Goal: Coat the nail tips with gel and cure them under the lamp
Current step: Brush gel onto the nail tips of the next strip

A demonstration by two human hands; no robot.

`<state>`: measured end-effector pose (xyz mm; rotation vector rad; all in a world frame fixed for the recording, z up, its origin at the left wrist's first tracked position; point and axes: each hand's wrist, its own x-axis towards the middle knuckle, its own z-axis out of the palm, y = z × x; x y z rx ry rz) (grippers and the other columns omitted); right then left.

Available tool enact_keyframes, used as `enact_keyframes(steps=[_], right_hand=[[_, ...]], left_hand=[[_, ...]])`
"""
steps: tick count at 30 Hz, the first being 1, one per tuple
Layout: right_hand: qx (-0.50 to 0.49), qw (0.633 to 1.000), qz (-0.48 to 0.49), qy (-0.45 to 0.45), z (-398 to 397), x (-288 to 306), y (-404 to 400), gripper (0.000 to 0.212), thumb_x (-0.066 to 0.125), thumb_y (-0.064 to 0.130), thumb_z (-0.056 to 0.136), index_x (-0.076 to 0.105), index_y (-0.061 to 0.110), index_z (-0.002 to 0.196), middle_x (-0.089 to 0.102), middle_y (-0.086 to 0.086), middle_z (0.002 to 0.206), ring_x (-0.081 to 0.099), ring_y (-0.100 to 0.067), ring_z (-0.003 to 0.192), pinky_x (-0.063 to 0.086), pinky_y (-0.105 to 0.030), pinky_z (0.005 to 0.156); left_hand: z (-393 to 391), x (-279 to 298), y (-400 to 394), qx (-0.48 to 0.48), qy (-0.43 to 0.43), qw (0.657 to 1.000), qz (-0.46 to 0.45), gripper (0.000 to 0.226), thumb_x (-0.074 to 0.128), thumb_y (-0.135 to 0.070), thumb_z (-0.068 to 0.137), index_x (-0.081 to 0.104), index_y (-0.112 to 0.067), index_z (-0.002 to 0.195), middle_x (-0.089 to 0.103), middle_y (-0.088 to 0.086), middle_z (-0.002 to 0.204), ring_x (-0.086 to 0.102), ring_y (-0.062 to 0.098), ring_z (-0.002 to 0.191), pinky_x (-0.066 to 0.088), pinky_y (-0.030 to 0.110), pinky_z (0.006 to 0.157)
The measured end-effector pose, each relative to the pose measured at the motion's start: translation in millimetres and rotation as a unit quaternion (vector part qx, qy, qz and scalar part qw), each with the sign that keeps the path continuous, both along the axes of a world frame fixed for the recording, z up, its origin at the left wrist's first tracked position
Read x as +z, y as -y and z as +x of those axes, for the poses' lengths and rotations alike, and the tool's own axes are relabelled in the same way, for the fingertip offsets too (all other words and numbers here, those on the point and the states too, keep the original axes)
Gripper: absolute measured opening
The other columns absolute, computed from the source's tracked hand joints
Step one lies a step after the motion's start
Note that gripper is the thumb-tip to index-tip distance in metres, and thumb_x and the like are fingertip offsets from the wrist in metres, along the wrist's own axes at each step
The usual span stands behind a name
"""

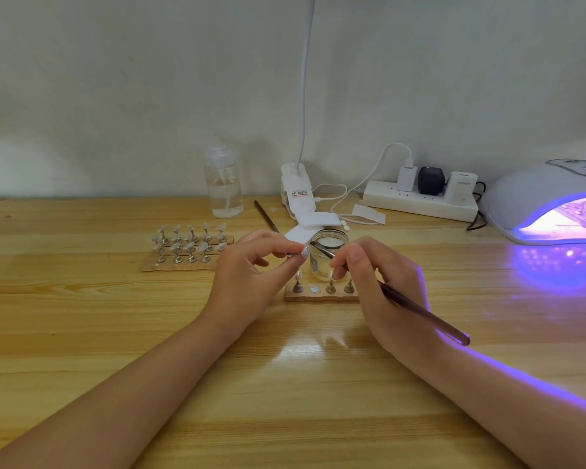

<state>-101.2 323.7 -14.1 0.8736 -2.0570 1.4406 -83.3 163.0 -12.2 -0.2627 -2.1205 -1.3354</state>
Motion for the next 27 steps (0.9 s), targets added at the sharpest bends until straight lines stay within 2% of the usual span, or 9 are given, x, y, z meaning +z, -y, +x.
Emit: enact_keyframes(steps=[2,4,11,14,17,19,23,27], right_hand=[[-0.008,1.0,0.012,0.003,0.0,-0.6,0.6,0.029,0.034,0.044,0.089,0.056,0.034,0.072,0.06,0.005,0.066,0.059,-0.011,0.068,0.05,-0.031,0.063],[-0.014,1.0,0.025,0.0,0.4,-0.6,0.9,0.027,0.033,0.047,0.088,0.054,0.039,0.072,0.06,0.01,0.067,0.059,-0.011,0.07,0.05,-0.035,0.063],[-0.013,0.999,0.037,-0.012,0.6,0.4,1.8,0.027,0.031,0.047,0.088,0.052,0.042,0.072,0.058,0.018,0.064,0.058,-0.007,0.067,0.046,-0.026,0.062],[0.0,0.999,0.031,-0.027,1.2,0.2,1.6,0.033,0.031,0.042,0.09,0.054,0.035,0.069,0.056,0.015,0.061,0.057,-0.006,0.062,0.045,-0.026,0.059],[0.015,0.999,0.015,-0.032,0.7,-0.7,0.0,0.043,0.031,0.035,0.091,0.061,0.019,0.065,0.057,0.004,0.056,0.057,-0.01,0.056,0.047,-0.04,0.055],[0.019,0.999,0.0,-0.033,0.2,-1.1,-1.1,0.045,0.031,0.032,0.091,0.062,0.015,0.064,0.057,0.0,0.054,0.057,-0.014,0.055,0.048,-0.043,0.054],[-0.006,1.0,0.0,-0.022,0.4,-0.1,-1.2,0.035,0.029,0.037,0.091,0.055,0.031,0.067,0.056,0.004,0.057,0.057,-0.013,0.06,0.048,-0.04,0.061],[-0.025,0.999,0.027,0.0,-0.4,-0.1,1.7,0.033,0.03,0.043,0.089,0.055,0.033,0.071,0.058,0.004,0.062,0.057,-0.013,0.064,0.048,-0.04,0.059]], left_hand=[[-1.0,-0.9,0.5,0.001,0.002,1.0,-0.002,0.019,0.073,-0.018,0.074,0.067,-0.037,0.075,0.066,-0.009,0.079,0.059,0.008,0.077,0.046,0.031,0.068],[-2.1,-1.6,0.6,0.001,0.003,1.0,-0.002,0.02,0.073,-0.017,0.073,0.067,-0.036,0.075,0.065,-0.01,0.078,0.057,0.005,0.073,0.044,0.026,0.065],[-2.2,-1.7,1.5,0.0,0.002,1.0,-0.009,0.028,0.074,-0.009,0.072,0.067,-0.035,0.077,0.061,-0.014,0.074,0.046,0.0,0.065,0.037,0.016,0.059],[-2.2,-1.5,1.5,0.002,0.005,1.0,-0.009,0.029,0.074,-0.008,0.072,0.066,-0.036,0.075,0.061,-0.013,0.074,0.045,0.001,0.064,0.036,0.015,0.057],[-3.3,-1.6,1.3,0.008,0.005,1.0,-0.012,0.028,0.074,-0.011,0.072,0.066,-0.037,0.074,0.062,-0.014,0.074,0.044,0.001,0.063,0.035,0.013,0.055],[-3.8,-2.0,1.5,0.008,0.002,1.0,-0.013,0.027,0.074,-0.011,0.072,0.066,-0.037,0.074,0.062,-0.014,0.073,0.044,0.001,0.063,0.036,0.013,0.055],[-4.0,-2.7,2.2,0.007,-0.004,1.0,-0.01,0.029,0.075,-0.01,0.072,0.066,-0.037,0.074,0.061,-0.014,0.073,0.045,0.0,0.063,0.035,0.013,0.055],[-4.4,-2.8,1.4,0.007,-0.002,1.0,-0.01,0.03,0.075,-0.008,0.071,0.066,-0.037,0.074,0.061,-0.014,0.073,0.045,0.0,0.064,0.036,0.013,0.055]])
